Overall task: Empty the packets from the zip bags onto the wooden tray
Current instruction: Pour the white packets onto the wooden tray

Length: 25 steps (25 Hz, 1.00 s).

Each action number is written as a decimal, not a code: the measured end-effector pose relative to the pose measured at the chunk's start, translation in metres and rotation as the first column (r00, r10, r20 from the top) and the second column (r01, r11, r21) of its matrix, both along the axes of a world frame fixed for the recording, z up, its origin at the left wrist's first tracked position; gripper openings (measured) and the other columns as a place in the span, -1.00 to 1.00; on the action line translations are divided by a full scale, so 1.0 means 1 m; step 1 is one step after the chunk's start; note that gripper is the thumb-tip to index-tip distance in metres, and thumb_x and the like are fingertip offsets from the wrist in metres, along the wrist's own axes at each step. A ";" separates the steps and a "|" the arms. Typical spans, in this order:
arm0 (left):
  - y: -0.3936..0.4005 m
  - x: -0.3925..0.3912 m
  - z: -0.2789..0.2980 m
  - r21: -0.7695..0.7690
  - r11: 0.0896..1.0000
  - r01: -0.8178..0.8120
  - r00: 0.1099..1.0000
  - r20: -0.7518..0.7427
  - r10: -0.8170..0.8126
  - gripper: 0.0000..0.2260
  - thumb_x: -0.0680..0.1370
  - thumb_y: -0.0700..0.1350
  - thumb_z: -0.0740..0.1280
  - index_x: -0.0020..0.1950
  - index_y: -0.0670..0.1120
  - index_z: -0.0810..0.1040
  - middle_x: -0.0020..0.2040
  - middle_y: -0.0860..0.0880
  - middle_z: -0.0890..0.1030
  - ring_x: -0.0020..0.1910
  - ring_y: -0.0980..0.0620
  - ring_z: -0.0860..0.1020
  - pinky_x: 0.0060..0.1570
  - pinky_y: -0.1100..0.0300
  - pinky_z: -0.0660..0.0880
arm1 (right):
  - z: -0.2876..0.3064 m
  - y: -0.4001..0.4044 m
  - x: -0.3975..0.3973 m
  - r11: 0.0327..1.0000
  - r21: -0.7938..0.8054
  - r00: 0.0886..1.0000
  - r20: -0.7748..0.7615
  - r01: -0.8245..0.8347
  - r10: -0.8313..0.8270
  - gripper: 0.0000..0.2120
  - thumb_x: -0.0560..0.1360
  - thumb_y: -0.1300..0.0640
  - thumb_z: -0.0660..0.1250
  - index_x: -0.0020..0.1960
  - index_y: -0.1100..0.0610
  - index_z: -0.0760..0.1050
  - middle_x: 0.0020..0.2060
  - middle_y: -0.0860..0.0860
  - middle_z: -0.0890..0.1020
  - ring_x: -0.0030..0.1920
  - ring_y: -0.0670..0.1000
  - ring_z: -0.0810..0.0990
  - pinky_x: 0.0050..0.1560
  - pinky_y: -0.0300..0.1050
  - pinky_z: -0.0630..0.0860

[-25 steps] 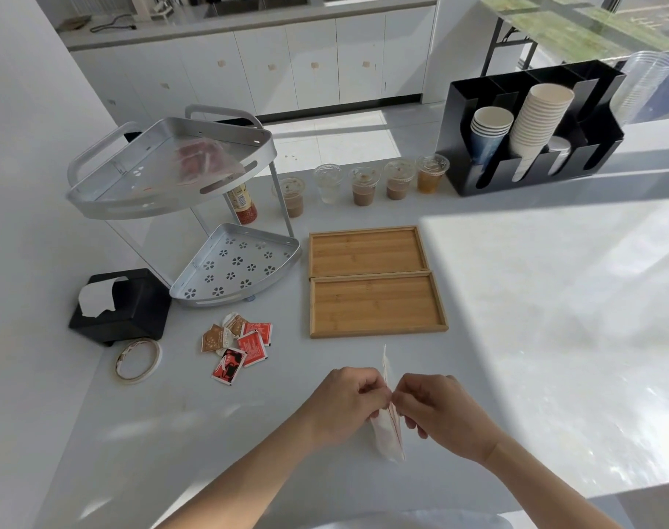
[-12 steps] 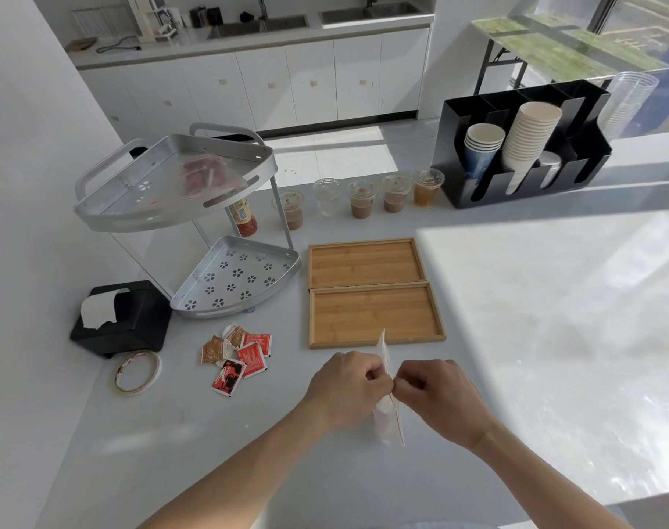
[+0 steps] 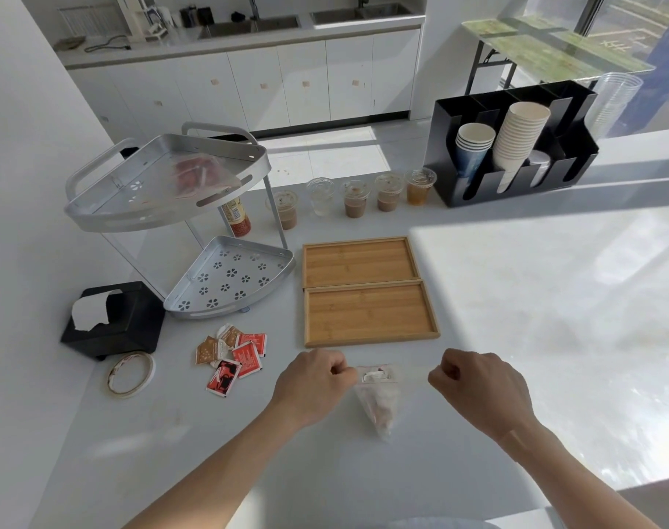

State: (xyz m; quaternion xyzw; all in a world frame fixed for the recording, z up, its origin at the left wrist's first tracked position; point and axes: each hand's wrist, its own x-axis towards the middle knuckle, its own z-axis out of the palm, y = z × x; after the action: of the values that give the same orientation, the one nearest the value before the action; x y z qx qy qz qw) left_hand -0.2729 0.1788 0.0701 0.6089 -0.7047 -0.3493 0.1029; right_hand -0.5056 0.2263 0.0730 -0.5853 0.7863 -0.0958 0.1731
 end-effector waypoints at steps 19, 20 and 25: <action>0.018 0.034 -0.070 0.208 0.975 -0.078 0.970 -0.208 0.122 -0.96 0.49 -0.06 0.36 -0.10 0.05 0.60 -0.21 0.15 0.61 -0.16 0.12 0.56 -0.08 0.20 0.51 | 0.019 -0.035 0.052 0.996 -0.019 0.989 0.119 -0.091 0.093 -0.75 0.44 -0.06 0.25 -0.31 0.05 0.56 -0.37 -0.05 0.68 -0.35 0.02 0.61 -0.27 -0.07 0.56; 0.012 0.042 -0.076 0.202 0.976 -0.079 0.981 -0.158 0.112 -0.90 0.49 -0.05 0.38 -0.01 0.05 0.59 -0.14 0.15 0.60 -0.13 0.11 0.55 -0.07 0.22 0.50 | 0.024 -0.035 0.052 0.994 -0.034 0.986 0.128 -0.104 0.108 -0.75 0.44 -0.07 0.26 -0.32 0.02 0.55 -0.38 -0.07 0.67 -0.35 0.00 0.61 -0.29 -0.08 0.54; -0.021 0.035 -0.079 0.203 0.979 -0.011 0.974 -0.221 0.056 -0.56 0.44 0.06 0.47 0.29 0.08 0.48 0.03 0.11 0.59 -0.08 0.13 0.56 -0.08 0.29 0.43 | 0.056 -0.052 0.042 0.989 -0.057 0.960 0.238 -0.134 0.144 -0.74 0.47 -0.12 0.31 -0.33 -0.05 0.57 -0.40 -0.20 0.66 -0.40 -0.12 0.55 -0.37 -0.19 0.38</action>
State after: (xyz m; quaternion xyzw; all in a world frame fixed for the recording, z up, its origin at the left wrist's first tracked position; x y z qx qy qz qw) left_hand -0.2376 0.1574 -0.0087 0.5845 -0.6393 -0.4835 0.1261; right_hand -0.4633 0.1745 0.1293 -0.6264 0.7142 -0.1700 0.2619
